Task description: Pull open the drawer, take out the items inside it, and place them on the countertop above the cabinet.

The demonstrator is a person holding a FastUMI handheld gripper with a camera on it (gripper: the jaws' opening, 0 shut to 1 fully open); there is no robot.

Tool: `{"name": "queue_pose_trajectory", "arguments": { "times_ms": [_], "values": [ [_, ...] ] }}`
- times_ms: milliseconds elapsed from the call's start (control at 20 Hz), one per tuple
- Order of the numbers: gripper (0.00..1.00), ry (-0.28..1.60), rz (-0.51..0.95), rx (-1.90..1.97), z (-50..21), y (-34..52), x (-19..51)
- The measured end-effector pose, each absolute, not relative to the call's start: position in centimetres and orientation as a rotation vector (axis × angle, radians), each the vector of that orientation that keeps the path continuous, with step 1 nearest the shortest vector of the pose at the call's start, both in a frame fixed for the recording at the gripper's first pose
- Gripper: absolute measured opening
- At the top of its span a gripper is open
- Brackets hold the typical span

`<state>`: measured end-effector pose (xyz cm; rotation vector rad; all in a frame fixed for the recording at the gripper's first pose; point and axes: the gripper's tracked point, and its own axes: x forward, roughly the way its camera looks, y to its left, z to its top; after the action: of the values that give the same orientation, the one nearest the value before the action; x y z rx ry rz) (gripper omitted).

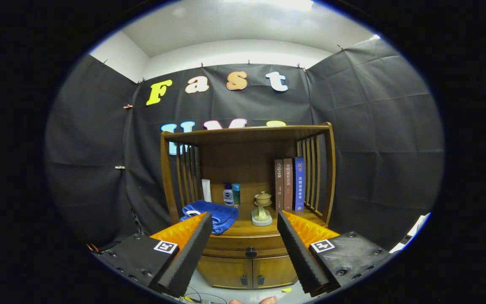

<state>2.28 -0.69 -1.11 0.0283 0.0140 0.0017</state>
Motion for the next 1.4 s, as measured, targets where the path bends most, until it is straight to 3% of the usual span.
{"name": "queue_pose_trajectory", "arguments": {
  "times_ms": [1400],
  "values": [
    [0.99,-0.004,0.009,0.018,-0.97,-0.52,1.35]
  ]
}}
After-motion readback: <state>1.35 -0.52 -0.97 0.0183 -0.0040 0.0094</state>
